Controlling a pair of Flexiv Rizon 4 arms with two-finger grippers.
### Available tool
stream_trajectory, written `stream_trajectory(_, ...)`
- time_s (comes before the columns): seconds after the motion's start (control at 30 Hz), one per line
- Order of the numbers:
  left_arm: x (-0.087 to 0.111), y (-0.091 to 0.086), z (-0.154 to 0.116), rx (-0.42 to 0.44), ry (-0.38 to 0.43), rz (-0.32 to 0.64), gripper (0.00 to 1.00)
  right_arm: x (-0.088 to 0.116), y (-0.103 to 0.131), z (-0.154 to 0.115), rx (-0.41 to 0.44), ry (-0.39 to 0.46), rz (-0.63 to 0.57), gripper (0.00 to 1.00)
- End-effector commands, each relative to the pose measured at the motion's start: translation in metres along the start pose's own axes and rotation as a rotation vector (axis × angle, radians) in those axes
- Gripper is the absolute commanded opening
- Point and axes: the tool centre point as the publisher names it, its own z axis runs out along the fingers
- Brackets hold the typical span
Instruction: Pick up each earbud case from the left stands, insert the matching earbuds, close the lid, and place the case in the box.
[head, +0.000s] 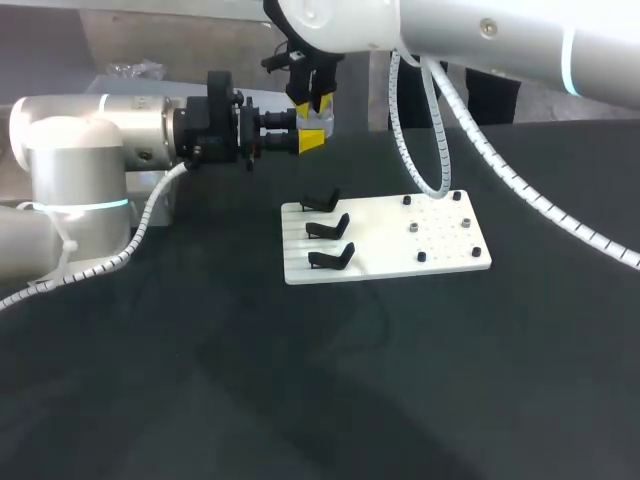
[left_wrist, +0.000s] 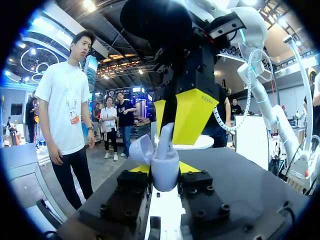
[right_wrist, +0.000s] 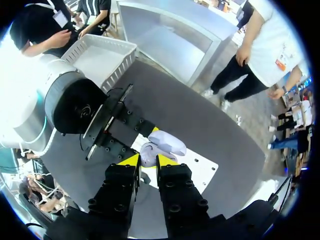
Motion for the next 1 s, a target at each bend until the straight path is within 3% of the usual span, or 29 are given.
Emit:
stream_trajectory(0.03,-0.0001,0.0009,0.0002,0.001,-0.001,0.000,0.00,-0.0025,0.0007,0.0019,0.009,0.007,-0.008,0.00)
stream_trajectory(0.67,-0.0001,0.0009,0.0002,0.001,-0.001,0.000,0.00,0.0004,0.0002,0.0096,0.044,0.012,-0.045,0.00)
stream_trajectory(0.7,-0.0001,0.0009,0.0002,0.001,-0.001,0.000,0.00,0.0005,0.0002,0.0096,0.050,0.011,-0.047,0.14)
stream_trajectory(0.73,-0.0001,0.0009,0.0002,0.001,-0.001,0.000,0.00,0.0005,0.0002,0.0096,0.050,0.010,-0.047,0.21)
stream_trajectory(0.87,-0.0001,0.0009,0.0002,0.001,-0.001,0.000,0.00,0.0007,0.0001,0.0095,0.049,0.010,-0.048,0.22)
stream_trajectory(1.0,-0.0001,0.0009,0.0002,0.001,-0.001,0.000,0.00,0.0006,0.0003,0.0092,0.052,0.008,-0.051,0.30)
